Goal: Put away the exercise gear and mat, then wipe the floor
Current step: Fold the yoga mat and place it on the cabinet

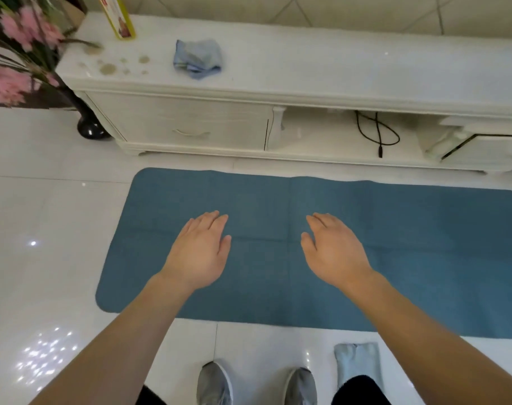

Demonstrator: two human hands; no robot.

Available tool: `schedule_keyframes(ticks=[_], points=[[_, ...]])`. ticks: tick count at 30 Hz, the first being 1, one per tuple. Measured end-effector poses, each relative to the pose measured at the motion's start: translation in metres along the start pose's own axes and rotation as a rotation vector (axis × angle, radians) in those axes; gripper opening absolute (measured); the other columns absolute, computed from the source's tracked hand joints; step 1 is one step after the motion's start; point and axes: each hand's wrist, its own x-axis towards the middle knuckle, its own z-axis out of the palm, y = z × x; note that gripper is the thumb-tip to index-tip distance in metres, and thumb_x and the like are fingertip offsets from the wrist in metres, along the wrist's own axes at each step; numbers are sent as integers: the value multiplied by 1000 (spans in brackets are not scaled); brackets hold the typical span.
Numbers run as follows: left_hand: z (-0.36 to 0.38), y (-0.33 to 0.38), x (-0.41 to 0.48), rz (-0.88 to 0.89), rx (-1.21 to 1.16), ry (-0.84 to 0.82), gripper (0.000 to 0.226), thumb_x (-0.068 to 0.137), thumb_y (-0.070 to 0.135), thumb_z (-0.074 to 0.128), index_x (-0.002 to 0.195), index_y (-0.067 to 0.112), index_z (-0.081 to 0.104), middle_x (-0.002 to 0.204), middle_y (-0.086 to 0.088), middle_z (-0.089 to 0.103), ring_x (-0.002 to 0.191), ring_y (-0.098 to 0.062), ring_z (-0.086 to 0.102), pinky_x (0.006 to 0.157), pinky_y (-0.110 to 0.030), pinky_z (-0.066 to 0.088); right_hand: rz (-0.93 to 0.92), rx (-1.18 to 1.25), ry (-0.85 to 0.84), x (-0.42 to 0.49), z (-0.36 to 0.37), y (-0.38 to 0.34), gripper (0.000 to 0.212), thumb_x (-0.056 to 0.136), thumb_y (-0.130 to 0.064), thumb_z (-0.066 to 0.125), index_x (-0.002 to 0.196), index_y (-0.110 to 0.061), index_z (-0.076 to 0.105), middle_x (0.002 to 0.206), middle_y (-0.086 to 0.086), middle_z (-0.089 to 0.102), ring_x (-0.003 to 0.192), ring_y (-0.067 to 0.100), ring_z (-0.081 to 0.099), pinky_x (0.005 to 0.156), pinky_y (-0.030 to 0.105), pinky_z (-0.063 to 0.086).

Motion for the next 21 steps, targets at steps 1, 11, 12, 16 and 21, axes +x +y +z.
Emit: schedule_keyframes(ticks=[1,11,12,16,21], points=[[21,-5,9,0,3,3,51,104,35,33,152,16,32,159,-3,31,147,-19,24,123,-37,15,-1,-6,0,11,21,9,49,101,-34,33,142,-9,42,147,5,43,138,22,34,116,34,25],[201,-37,91,15,17,38,51,104,34,35,151,15,34,158,-3,32,146,-19,26,122,-36,15,-53,-107,5,87,194,84,51,100,-36,34,143,-10,40,148,6,42,142,24,30,119,36,21],[215,-38,95,17,16,35,51,104,34,35,151,15,34,158,-3,32,146,-19,26,122,-36,16,-50,-101,12,91,207,90,50,100,-36,34,143,-10,41,147,6,43,141,25,31,119,36,21],[262,-40,101,16,-1,23,51,104,34,35,151,15,33,159,-4,31,147,-19,25,122,-35,17,-50,-82,4,96,253,106,50,100,-36,33,142,-11,41,146,6,43,141,25,30,118,36,22],[300,-43,91,1,-26,7,51,104,33,37,151,14,34,158,-3,32,146,-19,27,122,-36,18,-65,-59,-11,84,293,117,52,100,-36,33,145,-11,38,150,4,39,142,22,29,118,31,19]])
